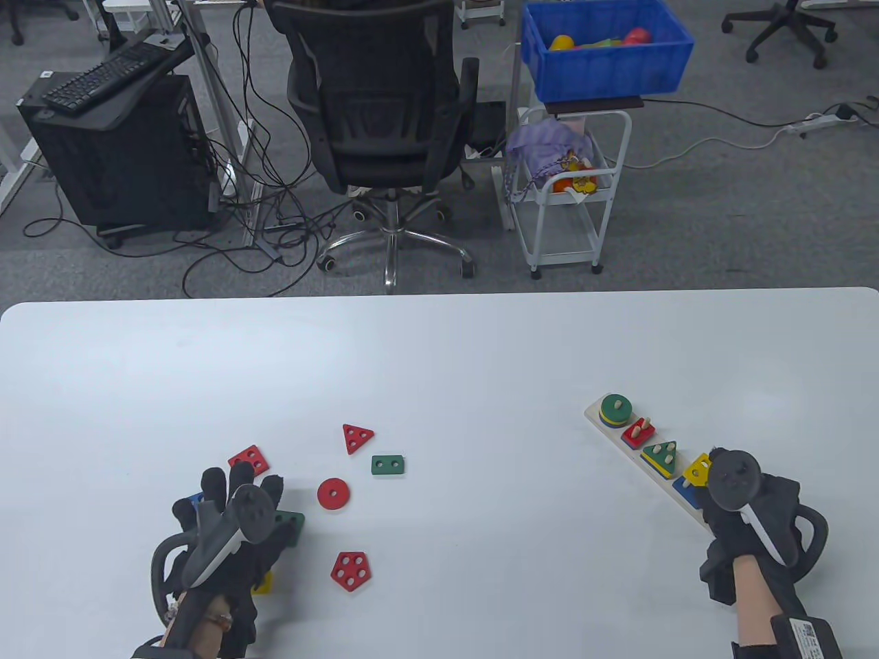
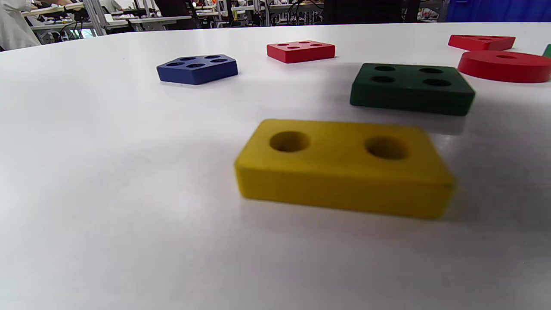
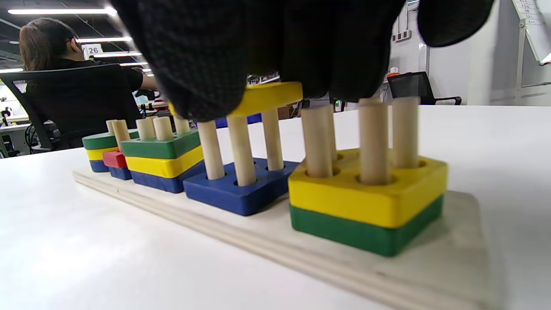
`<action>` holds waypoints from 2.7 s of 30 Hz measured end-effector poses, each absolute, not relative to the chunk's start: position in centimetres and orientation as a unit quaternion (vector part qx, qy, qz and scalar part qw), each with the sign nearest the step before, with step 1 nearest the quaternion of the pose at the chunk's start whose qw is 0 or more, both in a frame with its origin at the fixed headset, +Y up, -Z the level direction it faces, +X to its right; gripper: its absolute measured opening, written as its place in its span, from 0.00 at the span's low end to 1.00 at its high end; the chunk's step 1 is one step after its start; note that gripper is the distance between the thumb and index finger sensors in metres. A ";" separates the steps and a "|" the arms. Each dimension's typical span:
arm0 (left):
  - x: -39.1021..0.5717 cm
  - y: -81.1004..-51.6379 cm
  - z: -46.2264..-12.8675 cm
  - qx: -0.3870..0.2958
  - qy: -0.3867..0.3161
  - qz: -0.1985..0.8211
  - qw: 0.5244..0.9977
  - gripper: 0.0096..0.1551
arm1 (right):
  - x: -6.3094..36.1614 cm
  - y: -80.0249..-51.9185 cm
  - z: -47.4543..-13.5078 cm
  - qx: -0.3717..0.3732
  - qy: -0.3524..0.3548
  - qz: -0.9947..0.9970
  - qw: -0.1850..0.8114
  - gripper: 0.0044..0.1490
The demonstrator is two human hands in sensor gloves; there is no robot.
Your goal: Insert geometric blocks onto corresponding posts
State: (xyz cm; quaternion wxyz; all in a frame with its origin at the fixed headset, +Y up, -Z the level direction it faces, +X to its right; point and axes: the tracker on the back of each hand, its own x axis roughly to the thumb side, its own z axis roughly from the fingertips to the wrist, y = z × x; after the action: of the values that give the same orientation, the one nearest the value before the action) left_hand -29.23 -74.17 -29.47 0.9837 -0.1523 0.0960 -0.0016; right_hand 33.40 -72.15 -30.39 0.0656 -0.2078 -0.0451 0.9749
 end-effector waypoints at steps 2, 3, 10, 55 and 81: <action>-29.1 -74.1 -29.4 -0.152 0.093 -0.001 0.984 0.45 | 33.4 -72.2 -30.4 -0.207 -0.046 0.975 0.065 0.40; -29.0 -74.2 -29.4 -0.152 0.092 -0.001 0.984 0.45 | 33.3 -72.2 -30.4 -0.207 -0.046 0.975 0.063 0.41; -28.7 -74.0 -29.3 -0.151 0.085 0.001 0.985 0.45 | 33.1 -72.0 -30.3 -0.204 -0.048 0.975 0.067 0.47; -11.6 -70.9 -29.2 -0.266 -0.137 0.467 0.832 0.45 | 11.5 -69.9 -25.6 0.325 -0.089 0.923 0.186 0.53; -16.6 -70.6 -29.9 -0.125 -0.131 0.346 0.921 0.43 | 21.5 -65.9 -27.2 0.098 -0.189 0.966 0.146 0.44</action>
State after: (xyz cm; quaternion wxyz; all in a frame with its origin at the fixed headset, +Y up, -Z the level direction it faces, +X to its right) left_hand -16.58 -70.64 -29.86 0.9207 -0.1254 -0.1311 0.3456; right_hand 21.53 -65.86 -27.21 0.1463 0.0983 -0.1892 0.9660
